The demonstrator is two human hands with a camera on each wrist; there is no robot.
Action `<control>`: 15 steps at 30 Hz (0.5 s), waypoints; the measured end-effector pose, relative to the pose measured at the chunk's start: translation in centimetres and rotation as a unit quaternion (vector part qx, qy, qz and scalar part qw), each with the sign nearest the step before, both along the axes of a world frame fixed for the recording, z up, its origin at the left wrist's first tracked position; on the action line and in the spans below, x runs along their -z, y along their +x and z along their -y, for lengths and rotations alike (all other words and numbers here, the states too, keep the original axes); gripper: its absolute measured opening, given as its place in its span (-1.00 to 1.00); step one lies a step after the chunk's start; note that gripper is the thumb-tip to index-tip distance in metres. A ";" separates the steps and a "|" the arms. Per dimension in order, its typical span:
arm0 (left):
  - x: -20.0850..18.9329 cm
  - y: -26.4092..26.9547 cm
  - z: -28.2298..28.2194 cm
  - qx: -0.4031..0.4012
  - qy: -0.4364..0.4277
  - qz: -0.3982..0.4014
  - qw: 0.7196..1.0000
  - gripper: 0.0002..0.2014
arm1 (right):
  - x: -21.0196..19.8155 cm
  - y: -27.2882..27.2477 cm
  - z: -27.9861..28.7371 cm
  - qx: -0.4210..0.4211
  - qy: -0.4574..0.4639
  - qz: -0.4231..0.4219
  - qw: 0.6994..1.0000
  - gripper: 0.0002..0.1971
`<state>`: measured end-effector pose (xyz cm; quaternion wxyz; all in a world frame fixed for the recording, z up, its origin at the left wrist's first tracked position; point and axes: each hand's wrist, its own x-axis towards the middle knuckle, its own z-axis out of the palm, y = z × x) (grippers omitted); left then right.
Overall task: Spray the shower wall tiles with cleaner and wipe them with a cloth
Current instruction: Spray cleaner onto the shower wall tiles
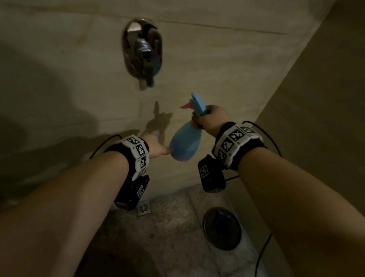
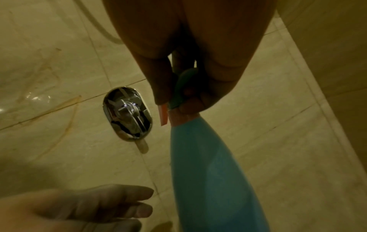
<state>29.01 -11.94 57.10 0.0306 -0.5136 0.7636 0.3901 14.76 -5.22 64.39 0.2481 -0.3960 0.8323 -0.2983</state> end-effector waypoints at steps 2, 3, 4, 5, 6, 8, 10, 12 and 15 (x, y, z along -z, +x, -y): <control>0.9 -2.1 -1.5 0.012 -0.008 0.014 1.000 -0.09 | 1.0 -1.7 -1.8 -0.003 0.013 -0.006 1.000 -0.59; 1.2 -2.4 -1.8 0.017 -0.014 0.021 1.000 -0.10 | 1.3 -1.9 -2.2 -0.009 0.021 -0.011 1.000 -0.60; 1.7 -3.3 -2.5 0.027 -0.018 0.027 0.999 -0.11 | 2.0 -2.7 -3.0 -0.006 0.028 -0.015 0.999 -0.62; 2.3 -4.0 -3.1 0.036 -0.020 0.032 0.999 -0.12 | 2.7 -3.2 -3.8 -0.005 0.033 -0.020 0.999 -0.63; 3.1 -4.5 -3.6 0.045 -0.021 0.037 0.998 -0.13 | 3.6 -3.6 -4.5 -0.001 0.040 -0.020 0.999 -0.64; 5.1 -5.5 -4.3 0.068 -0.033 0.050 0.996 -0.15 | 6.0 -4.3 -5.8 0.011 0.055 -0.015 0.998 -0.64; 7.7 -6.2 -4.8 0.094 -0.055 0.068 0.992 -0.16 | 9.0 -4.7 -7.0 0.021 0.071 -0.010 0.997 -0.64; 10.8 -6.7 -5.2 0.121 -0.069 0.086 0.987 -0.16 | 12.4 -5.1 -7.9 0.028 0.093 -0.005 0.995 -0.64; 16.0 -7.4 -5.3 0.141 -0.062 0.099 0.983 -0.13 | 17.7 -5.6 -9.0 0.042 0.111 0.001 0.993 -0.64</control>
